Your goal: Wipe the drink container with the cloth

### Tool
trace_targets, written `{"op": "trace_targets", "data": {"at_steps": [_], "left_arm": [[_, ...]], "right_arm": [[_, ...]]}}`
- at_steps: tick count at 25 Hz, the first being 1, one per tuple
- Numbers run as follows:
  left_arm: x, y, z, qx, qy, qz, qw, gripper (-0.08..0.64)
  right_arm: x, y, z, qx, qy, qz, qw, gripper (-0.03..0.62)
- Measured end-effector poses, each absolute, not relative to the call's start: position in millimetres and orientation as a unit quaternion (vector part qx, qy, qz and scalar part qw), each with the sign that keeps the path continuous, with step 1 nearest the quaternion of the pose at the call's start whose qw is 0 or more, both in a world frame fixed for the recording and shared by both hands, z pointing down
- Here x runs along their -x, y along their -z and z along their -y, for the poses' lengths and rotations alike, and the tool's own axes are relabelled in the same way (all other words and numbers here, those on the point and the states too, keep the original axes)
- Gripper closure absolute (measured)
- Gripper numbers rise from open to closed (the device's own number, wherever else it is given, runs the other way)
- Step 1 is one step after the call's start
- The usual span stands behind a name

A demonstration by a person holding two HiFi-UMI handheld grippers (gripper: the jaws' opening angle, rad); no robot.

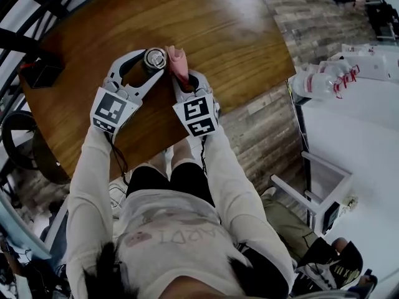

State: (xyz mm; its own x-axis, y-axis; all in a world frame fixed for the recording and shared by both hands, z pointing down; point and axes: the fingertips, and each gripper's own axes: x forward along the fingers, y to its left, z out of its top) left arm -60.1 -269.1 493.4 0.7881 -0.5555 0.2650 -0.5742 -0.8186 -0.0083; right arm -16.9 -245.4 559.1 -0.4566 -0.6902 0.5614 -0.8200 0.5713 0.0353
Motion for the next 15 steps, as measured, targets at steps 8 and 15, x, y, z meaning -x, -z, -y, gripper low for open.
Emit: {"op": "trace_targets", "data": {"at_steps": [8,15], "left_arm": [[60.6,-494.0,268.3,-0.946,-0.129,0.295,0.037,0.322],[60.7,-494.6,268.4,-0.947,-0.133,0.289,0.038,0.324]], "right_arm": [[39.7,-556.7,230.9,-0.37,-0.084,0.884,0.271,0.44],[36.9,-539.3,245.6,-0.375,-0.093,0.895,0.222,0.456]]}}
